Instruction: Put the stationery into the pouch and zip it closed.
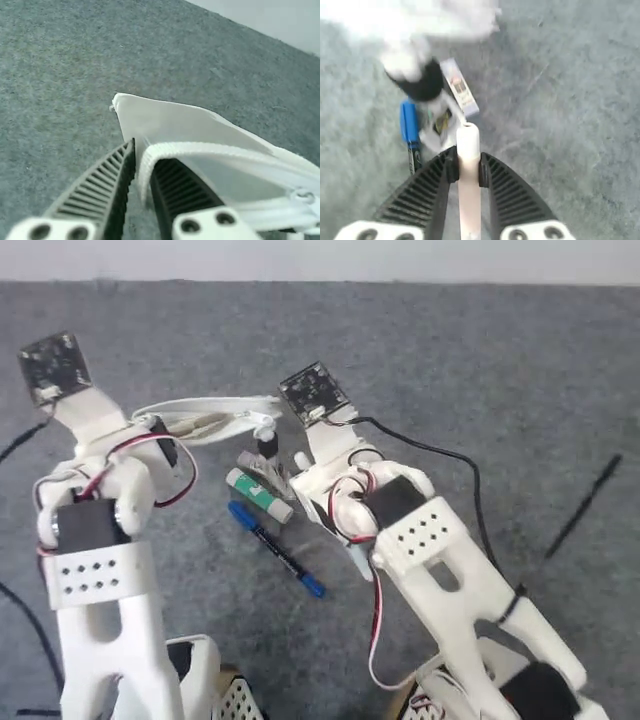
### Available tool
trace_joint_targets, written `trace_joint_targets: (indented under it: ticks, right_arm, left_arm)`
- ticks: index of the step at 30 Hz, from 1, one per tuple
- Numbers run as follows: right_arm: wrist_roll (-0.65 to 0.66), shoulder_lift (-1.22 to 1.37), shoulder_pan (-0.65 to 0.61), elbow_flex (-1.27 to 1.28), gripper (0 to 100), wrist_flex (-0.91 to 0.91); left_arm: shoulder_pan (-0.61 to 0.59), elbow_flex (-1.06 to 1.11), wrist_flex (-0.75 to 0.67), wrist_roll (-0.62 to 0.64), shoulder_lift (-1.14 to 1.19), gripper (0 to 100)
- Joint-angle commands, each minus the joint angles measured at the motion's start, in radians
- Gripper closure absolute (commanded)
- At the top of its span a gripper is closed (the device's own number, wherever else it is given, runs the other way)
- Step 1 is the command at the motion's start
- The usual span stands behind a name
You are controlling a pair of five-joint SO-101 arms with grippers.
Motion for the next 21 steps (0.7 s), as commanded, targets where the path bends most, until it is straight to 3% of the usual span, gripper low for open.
trace_joint_targets:
  ticks: [1, 10, 21]
  right_arm:
    - [-0.046, -0.102, 0.013, -0.009, 99.3, 0.007]
    - [-0.15, -0.323, 0.008, 0.034, 99.3, -0.007]
    - [-0.15, -0.753, 0.007, 0.232, 99.3, -0.286]
  left_arm:
    - [0.038, 0.012, -0.064, 0.011, -0.077, 99]
    - [0.08, 0.024, -0.074, 0.0, -0.075, 99]
    - [0.129, 0.019, -0.054, -0.023, -0.072, 99]
